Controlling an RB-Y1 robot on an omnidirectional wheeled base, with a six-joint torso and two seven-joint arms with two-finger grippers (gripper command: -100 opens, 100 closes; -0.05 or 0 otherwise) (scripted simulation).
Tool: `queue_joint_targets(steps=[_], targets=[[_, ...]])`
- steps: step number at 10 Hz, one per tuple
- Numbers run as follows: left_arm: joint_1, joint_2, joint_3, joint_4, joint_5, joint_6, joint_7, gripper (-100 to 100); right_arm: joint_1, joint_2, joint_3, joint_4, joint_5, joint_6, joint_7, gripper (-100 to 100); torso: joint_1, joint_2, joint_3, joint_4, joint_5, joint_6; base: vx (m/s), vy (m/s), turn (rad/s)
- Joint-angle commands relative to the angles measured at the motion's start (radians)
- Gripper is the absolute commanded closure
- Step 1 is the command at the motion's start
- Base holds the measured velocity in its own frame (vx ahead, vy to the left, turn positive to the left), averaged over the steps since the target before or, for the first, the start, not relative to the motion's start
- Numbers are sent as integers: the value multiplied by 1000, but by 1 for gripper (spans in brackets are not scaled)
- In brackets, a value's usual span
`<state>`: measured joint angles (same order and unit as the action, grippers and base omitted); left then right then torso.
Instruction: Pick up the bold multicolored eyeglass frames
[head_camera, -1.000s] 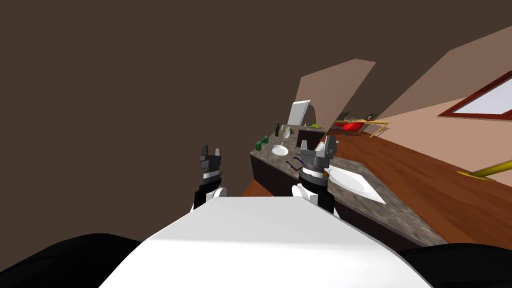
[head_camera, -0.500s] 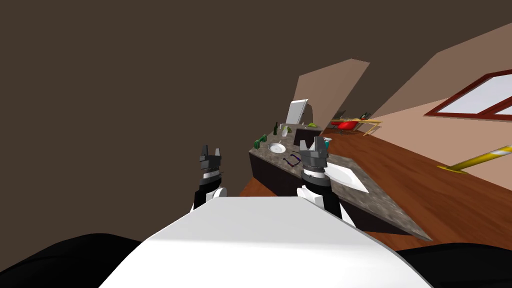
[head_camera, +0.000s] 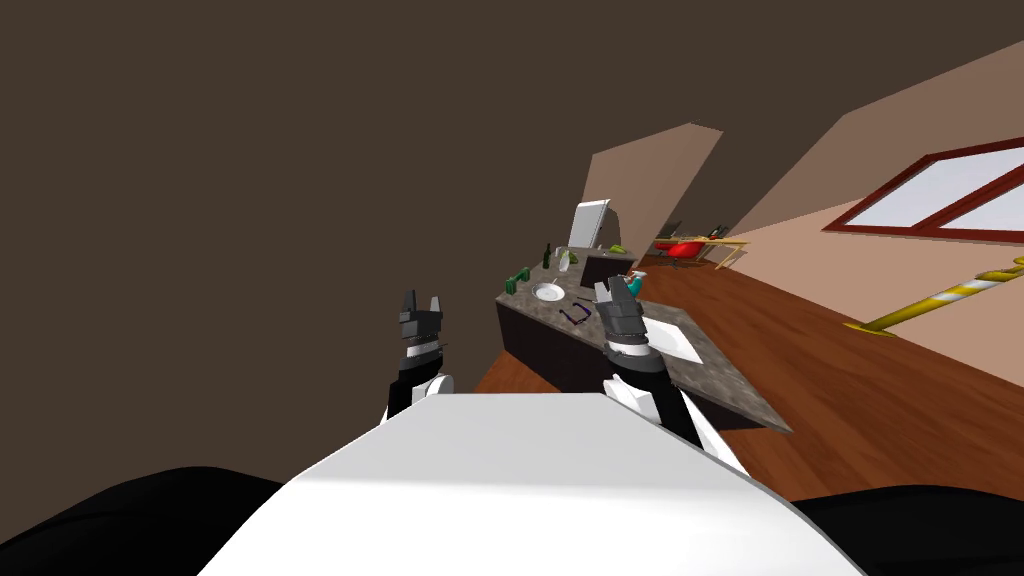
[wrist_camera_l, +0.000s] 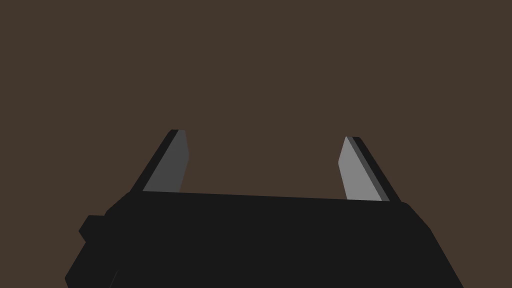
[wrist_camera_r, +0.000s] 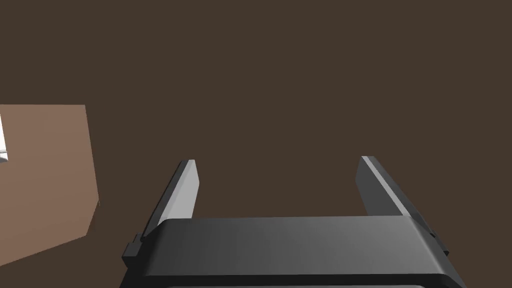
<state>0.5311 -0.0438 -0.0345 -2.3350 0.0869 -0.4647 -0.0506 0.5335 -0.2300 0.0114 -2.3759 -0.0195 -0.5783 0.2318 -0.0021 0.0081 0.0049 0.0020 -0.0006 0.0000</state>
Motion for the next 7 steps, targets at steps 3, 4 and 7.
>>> queue_joint_targets(steps=[3,4,7], targets=[[0,0,0,0,0,0,0,0,9,-95,-14,1,48,35,53,-100,1,0,0,0,0,0,-99,-19,-27],[0,0,0,0,0,0,0,0,13,-133,-18,2,73,55,79,-100,1,-2,-1,0,0,0,-72,-33,-18],[0,0,0,0,0,0,0,0,22,-220,-21,9,129,99,134,-100,0,-2,-1,0,0,0,-96,-28,-12]])
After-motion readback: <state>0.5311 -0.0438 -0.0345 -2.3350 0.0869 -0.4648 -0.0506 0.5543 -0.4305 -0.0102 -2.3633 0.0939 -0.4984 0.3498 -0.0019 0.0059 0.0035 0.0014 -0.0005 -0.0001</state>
